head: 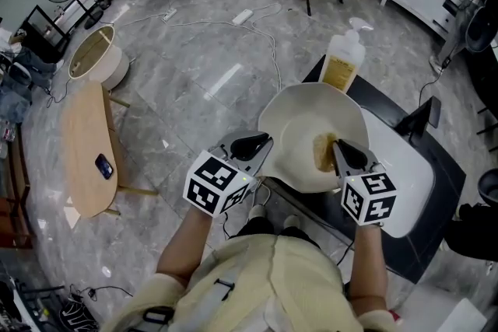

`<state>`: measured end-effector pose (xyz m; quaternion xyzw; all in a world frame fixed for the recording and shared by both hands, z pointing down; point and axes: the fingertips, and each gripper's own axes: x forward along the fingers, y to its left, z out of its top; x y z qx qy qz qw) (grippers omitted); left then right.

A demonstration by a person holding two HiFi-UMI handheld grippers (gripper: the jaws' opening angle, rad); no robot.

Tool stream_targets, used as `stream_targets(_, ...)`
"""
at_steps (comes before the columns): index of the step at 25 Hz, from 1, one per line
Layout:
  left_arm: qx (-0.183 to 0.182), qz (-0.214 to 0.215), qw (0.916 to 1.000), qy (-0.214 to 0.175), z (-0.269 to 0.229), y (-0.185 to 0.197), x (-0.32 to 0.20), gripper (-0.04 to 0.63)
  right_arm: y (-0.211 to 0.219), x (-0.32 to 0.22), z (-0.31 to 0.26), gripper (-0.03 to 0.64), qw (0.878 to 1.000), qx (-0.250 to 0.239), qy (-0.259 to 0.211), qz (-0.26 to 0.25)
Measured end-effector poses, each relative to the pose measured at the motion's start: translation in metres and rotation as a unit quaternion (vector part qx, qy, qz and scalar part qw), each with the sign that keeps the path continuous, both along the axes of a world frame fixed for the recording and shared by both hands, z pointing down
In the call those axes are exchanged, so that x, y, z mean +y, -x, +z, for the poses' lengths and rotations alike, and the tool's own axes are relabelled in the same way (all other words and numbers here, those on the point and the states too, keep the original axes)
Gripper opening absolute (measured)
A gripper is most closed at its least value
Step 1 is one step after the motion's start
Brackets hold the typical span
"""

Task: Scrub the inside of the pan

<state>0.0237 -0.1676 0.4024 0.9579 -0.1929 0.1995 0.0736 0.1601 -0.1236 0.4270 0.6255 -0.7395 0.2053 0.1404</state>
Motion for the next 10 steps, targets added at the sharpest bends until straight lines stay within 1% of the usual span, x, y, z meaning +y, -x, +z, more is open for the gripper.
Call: stream_targets(10, -0.006, 0.005, 1.0000, -0.004, 0.0002, -0.0002, -0.0022, 0.038, -0.0027, -0.0020, 0.0012, 0.032, 1.000, -0.001, 0.000, 0.003)
